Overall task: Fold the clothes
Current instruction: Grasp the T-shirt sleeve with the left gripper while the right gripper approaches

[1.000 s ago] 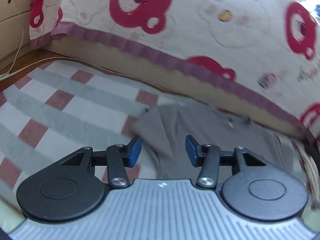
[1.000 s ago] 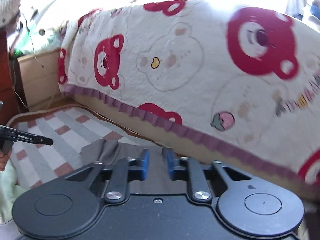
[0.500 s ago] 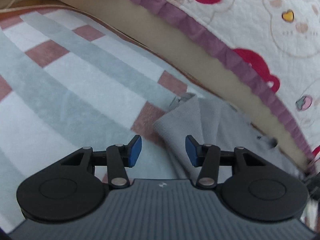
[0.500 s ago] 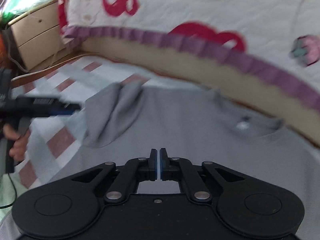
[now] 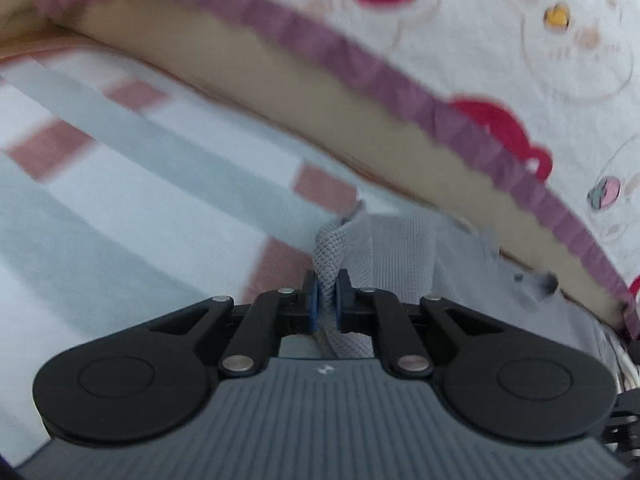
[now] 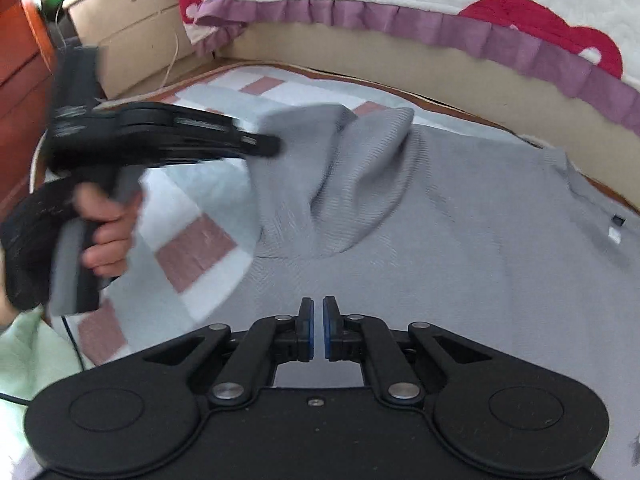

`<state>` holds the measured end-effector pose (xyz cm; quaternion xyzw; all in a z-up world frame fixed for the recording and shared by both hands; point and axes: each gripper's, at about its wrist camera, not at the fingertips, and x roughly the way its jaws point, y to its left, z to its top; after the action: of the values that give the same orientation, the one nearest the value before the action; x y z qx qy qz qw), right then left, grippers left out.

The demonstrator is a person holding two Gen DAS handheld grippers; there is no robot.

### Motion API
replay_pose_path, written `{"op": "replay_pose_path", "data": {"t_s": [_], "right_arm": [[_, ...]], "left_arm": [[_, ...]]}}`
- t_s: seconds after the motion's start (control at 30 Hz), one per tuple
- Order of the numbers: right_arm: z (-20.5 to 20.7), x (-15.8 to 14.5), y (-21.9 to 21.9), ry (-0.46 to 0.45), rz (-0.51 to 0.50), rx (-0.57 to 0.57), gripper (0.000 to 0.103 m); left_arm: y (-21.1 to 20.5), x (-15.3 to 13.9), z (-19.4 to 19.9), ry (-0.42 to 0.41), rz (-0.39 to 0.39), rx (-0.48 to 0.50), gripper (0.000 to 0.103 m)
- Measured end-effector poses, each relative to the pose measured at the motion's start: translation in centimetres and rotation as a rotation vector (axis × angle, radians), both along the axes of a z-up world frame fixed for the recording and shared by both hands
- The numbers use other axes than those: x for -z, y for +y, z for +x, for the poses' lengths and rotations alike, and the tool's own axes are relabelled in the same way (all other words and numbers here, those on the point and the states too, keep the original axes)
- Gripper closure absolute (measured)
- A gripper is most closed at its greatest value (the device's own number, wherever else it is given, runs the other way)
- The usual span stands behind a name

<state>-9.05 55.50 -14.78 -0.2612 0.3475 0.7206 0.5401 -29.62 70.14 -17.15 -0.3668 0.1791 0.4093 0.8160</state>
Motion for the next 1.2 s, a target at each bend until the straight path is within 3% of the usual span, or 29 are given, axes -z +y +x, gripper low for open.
{"op": "replay_pose_path", "data": {"t_s": [0.13, 0.27, 0.37, 0.5, 0.6, 0.67, 0.73, 0.77, 0.8, 0.83, 0.93, 1.0, 1.03, 1.1, 1.17, 1.2], "right_arm": [[-0.6, 0.6, 0.3, 0.048, 0.003, 0.023, 0.089], [-2.2, 2.2, 0.8, 0.024, -0.046, 0.008, 0.081], [-3.3, 2.6, 0.4, 0.006, -0.055, -0.028, 0.081], [-2.8, 2.0, -0.9, 0.056, -0.086, -0.033, 0.074], [-2.3, 1.6, -2.9, 0.056, -0.082, -0.015, 0.064], [-2.2, 1.6, -4.0, 0.034, -0.088, -0.007, 0.061], [-2.1, 1.6, -4.9, 0.025, -0.089, 0.016, 0.062], [-2.1, 1.6, -5.3, 0.025, -0.088, 0.031, 0.061], [-2.1, 1.4, -5.7, 0.043, -0.086, 0.044, 0.061], [-2.1, 1.1, -5.9, 0.092, -0.082, 0.052, 0.061], [-2.6, 0.4, -6.0, 0.24, -0.096, 0.059, 0.06], [-3.9, 0.9, -5.4, 0.312, -0.162, 0.054, 0.048], [-4.6, 1.3, -5.2, 0.336, -0.197, 0.051, 0.047], [-6.5, 2.3, -4.8, 0.327, -0.258, 0.042, 0.045], [-8.5, 2.4, -4.8, 0.223, -0.239, 0.029, 0.045], [-9.2, 2.3, -4.7, 0.172, -0.224, 0.02, 0.056]], "left_arm": [[-1.7, -1.1, -3.8, 0.001, -0.067, -0.09, 0.095], [-1.6, 1.4, -4.7, 0.03, -0.204, -0.138, 0.095], [-1.7, 1.6, -5.0, 0.006, -0.23, -0.152, 0.094], [-1.8, 1.8, -5.4, -0.029, -0.259, -0.17, 0.089], [-1.8, 1.9, -5.8, -0.055, -0.281, -0.184, 0.077], [-1.8, 2.0, -6.0, -0.072, -0.295, -0.193, 0.055], [-1.4, 2.1, -5.2, -0.068, -0.253, -0.166, 0.04], [-1.1, 2.2, -4.8, -0.064, -0.229, -0.151, 0.043], [-0.9, 2.2, -4.3, -0.06, -0.204, -0.135, 0.053], [-0.6, 2.3, -3.9, -0.056, -0.18, -0.12, 0.099], [-0.9, 0.4, -3.2, -0.009, -0.022, -0.089, 0.099], [-1.0, -1.5, -3.2, -0.01, 0.052, -0.073, 0.099], [-0.9, -2.2, -3.3, -0.025, 0.067, -0.066, 0.099], [-0.8, -2.8, -3.3, -0.022, 0.078, -0.06, 0.099], [-0.9, -2.5, -3.0, 0.014, 0.079, -0.063, 0.099], [-0.8, -2.2, -2.9, 0.026, 0.071, -0.066, 0.099]]}}
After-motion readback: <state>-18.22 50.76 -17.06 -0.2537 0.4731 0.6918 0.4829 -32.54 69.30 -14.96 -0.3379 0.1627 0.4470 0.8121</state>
